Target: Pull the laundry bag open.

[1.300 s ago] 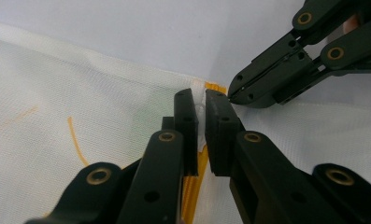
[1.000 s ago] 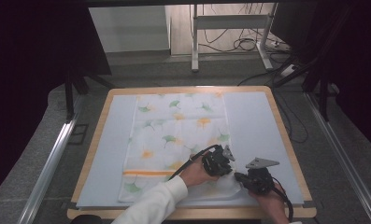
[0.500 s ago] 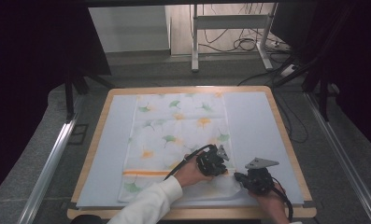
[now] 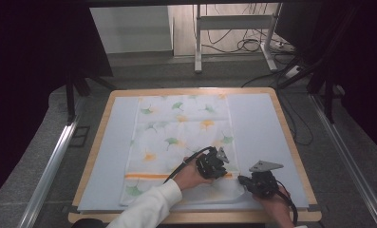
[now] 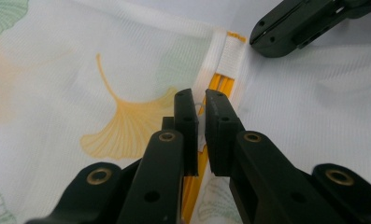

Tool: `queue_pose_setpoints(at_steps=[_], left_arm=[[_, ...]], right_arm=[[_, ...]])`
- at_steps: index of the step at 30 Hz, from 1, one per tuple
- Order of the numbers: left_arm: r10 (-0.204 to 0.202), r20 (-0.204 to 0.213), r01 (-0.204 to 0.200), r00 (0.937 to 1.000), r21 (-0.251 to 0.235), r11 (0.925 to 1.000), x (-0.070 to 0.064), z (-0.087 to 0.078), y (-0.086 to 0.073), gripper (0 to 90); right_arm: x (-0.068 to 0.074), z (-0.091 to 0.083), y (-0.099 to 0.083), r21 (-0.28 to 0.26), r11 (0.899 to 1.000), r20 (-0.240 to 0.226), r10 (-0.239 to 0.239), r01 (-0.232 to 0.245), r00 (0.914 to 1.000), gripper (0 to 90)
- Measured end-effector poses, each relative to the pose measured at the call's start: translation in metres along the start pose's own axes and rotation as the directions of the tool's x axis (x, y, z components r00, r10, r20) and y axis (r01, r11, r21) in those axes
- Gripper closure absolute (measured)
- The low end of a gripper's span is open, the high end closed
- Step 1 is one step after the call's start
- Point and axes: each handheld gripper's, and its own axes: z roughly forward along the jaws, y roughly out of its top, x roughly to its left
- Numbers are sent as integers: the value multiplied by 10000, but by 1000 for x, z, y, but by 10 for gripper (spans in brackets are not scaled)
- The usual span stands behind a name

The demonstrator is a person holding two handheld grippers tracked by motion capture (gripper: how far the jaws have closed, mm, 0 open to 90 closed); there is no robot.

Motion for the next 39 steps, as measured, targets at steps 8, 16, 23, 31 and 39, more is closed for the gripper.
queue_pose_setpoints(at_steps=[8, 16, 23, 31, 39], left_arm=[[-2, -155, 4, 9999, 136, 9999, 2, -6, -8, 848], [-23, -279, 28, 9996, 187, 9998, 5, -13, -16, 848], [-127, -292, 132, 9995, 192, 9997, 7, -17, -23, 848], [-177, -248, 181, 9995, 143, 9997, 8, -21, -29, 848], [-265, -289, 268, 9992, 95, 9996, 11, -25, -37, 848]], right_arm=[[0, 0, 0, -14, 10000, -7, 12, -12, 10000, 900], [0, 0, 0, -26, 10000, -32, 33, -33, 10000, 900], [0, 0, 0, -17, 10000, -41, 25, -25, 10000, 899], [-1, 0, 0, -18, 10000, -37, 19, -19, 10000, 900], [0, 0, 0, 16, 10000, -36, 11, -11, 10000, 900]])
